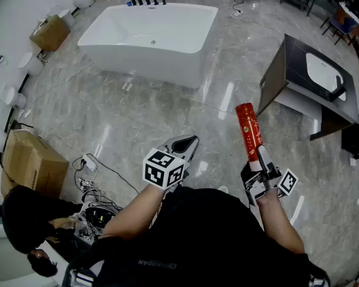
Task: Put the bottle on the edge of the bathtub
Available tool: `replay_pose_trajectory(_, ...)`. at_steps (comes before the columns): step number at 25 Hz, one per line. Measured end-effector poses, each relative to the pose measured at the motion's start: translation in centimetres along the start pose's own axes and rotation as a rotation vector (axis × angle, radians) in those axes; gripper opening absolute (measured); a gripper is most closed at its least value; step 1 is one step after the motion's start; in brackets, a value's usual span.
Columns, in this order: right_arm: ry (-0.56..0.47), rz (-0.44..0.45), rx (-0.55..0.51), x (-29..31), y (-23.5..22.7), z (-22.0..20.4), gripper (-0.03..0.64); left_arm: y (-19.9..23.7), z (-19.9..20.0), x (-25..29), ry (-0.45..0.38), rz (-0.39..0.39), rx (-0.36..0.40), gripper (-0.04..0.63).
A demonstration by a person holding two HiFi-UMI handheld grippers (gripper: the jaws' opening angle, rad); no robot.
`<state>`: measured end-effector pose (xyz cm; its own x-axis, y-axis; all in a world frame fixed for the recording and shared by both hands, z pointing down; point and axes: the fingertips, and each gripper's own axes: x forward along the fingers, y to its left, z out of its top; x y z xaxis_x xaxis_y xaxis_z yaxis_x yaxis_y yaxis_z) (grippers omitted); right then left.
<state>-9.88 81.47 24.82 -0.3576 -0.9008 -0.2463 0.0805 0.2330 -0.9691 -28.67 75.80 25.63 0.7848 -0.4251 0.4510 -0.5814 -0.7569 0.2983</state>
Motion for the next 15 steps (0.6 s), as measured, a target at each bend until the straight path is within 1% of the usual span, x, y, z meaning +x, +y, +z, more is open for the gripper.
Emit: replay_pose_trajectory(15,-0.007,0.021,-0.009,-0.99,0.72,0.9,0.327,-1.07,0.36,0.0,-0.024,0.014,0.004,0.018)
